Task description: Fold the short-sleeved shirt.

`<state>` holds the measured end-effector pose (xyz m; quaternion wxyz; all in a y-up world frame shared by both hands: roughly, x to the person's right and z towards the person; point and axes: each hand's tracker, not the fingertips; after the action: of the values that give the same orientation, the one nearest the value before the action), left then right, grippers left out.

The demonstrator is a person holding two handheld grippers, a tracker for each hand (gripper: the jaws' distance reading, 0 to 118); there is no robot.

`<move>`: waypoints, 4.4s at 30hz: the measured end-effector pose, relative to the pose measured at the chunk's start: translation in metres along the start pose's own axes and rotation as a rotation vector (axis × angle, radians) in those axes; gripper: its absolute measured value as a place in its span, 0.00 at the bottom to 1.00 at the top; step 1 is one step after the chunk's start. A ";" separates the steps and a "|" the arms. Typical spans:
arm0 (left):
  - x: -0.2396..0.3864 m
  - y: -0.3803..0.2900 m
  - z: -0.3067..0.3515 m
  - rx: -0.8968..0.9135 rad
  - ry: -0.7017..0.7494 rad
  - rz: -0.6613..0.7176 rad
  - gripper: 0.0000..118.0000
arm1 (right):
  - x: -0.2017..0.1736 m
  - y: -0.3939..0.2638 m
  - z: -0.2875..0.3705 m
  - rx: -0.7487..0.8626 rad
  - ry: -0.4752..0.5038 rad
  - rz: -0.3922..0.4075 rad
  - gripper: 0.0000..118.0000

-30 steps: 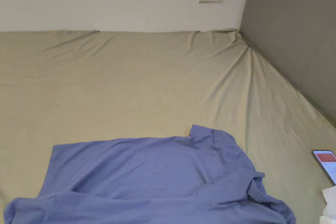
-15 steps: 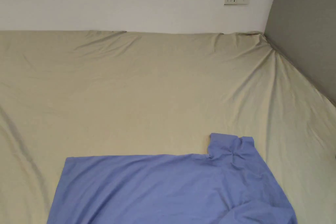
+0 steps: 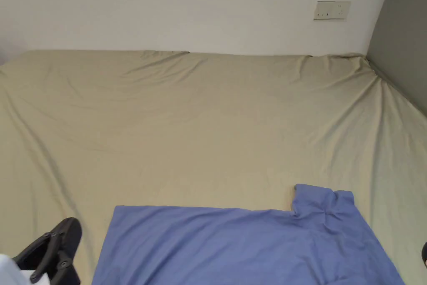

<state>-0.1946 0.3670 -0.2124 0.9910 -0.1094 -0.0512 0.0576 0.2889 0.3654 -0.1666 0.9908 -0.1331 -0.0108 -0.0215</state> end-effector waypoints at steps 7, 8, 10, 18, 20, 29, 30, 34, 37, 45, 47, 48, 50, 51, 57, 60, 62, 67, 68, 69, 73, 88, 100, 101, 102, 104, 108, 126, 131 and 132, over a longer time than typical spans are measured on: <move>-0.038 -0.008 -0.157 -0.426 -0.042 0.065 0.00 | -0.010 -0.020 -0.037 -0.117 0.026 0.023 0.01; -0.048 -0.014 -0.188 -0.504 -0.024 0.102 0.08 | -0.009 -0.021 -0.041 -0.132 0.024 0.020 0.01; -0.066 -0.031 -0.243 -0.634 -0.021 0.141 0.61 | -0.007 -0.026 -0.050 -0.164 0.012 0.025 0.01; -0.094 -0.098 -0.361 -0.865 0.103 0.210 0.65 | 0.011 -0.052 -0.090 -0.312 -0.037 -0.011 0.01; -0.087 -0.089 -0.351 -0.801 0.097 0.176 0.57 | 0.018 -0.058 -0.106 -0.350 -0.030 -0.038 0.05; -0.063 -0.056 -0.291 -0.671 0.031 0.102 0.02 | 0.101 -0.080 -0.271 -0.653 -0.059 -0.165 0.87; -0.063 -0.053 -0.284 -0.661 0.025 0.114 0.02 | 0.112 -0.083 -0.290 -0.722 -0.060 -0.201 0.82; -0.057 -0.047 -0.265 -0.653 0.019 0.113 0.02 | 0.134 -0.092 -0.341 -0.858 -0.123 -0.215 0.69; -0.054 -0.050 -0.261 -0.674 0.022 0.098 0.02 | 0.121 -0.073 -0.341 -0.864 -0.040 -0.095 0.57; -0.053 -0.007 -0.228 -0.600 -0.002 0.129 0.02 | 0.127 -0.009 -0.279 -0.716 0.079 -0.167 0.01; -0.055 0.012 -0.207 -0.559 -0.013 0.108 0.02 | 0.132 0.012 -0.248 -0.673 0.119 -0.173 0.01; -0.055 0.019 -0.195 -0.547 -0.015 0.100 0.02 | 0.120 0.021 -0.222 -0.660 0.121 -0.160 0.01; -0.054 0.033 -0.168 -0.527 -0.024 0.082 0.02 | 0.119 0.037 -0.186 -0.632 0.132 -0.132 0.01; -0.055 0.038 -0.154 -0.516 -0.019 0.073 0.02 | 0.118 0.043 -0.168 -0.611 0.139 -0.129 0.01; -0.063 0.024 -0.071 -0.540 0.022 0.048 0.02 | 0.104 0.032 -0.068 -0.598 0.144 -0.115 0.01; -0.069 -0.010 -0.043 -0.623 0.046 0.065 0.02 | 0.101 -0.002 -0.041 -0.670 0.114 -0.098 0.01; -0.073 -0.039 -0.030 -0.686 0.066 0.091 0.02 | 0.100 -0.029 -0.032 -0.727 0.101 -0.127 0.01; -0.077 -0.097 -0.014 -0.804 0.095 0.033 0.02 | 0.101 -0.092 -0.023 -0.840 0.049 -0.169 0.01; -0.079 -0.106 -0.014 -0.815 0.100 0.048 0.02 | 0.108 -0.103 -0.021 -0.842 0.052 -0.168 0.01; -0.081 -0.111 -0.015 -0.818 0.101 0.056 0.02 | 0.107 -0.108 -0.019 -0.835 0.056 -0.166 0.01; -0.078 -0.098 -0.011 -0.704 0.134 0.065 0.21 | 0.102 -0.099 -0.004 -0.715 0.007 -0.072 0.28; -0.047 -0.011 0.018 -0.138 -0.242 0.306 0.00 | 0.014 -0.008 0.041 -0.055 0.068 -0.105 0.00; -0.227 -0.129 -0.077 -0.762 -0.344 0.991 0.01 | -0.021 -0.002 0.040 -0.159 0.118 -0.099 0.00; -0.234 -0.140 -0.078 -0.794 -0.355 0.988 0.03 | -0.024 -0.001 0.040 -0.169 0.108 -0.092 0.00; -0.238 -0.149 -0.079 -0.826 -0.350 0.985 0.07 | -0.027 -0.001 0.040 -0.182 0.095 -0.083 0.00; -0.240 -0.166 -0.081 -0.856 -0.357 1.003 0.54 | -0.030 0.001 0.039 -0.194 0.096 -0.087 0.00; -0.238 -0.184 -0.092 -0.803 -0.542 1.138 0.83 | -0.037 0.005 0.030 -0.220 0.102 -0.117 0.00; -0.234 -0.172 -0.097 -0.903 -0.432 0.961 0.08 | -0.050 0.012 0.022 -0.222 0.144 -0.126 0.00; -0.294 -0.153 -0.063 -0.853 -0.185 0.958 0.09 | -0.044 0.011 0.029 -0.204 0.146 -0.144 0.00; -0.298 -0.148 -0.058 -0.846 -0.149 0.957 0.08 | -0.041 0.010 0.030 -0.200 0.148 -0.153 0.00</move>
<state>-0.4671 0.1741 -0.2623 0.7205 -0.4974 -0.0838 0.4758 0.2474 0.3846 -0.1416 0.9662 -0.2281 0.0542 -0.1075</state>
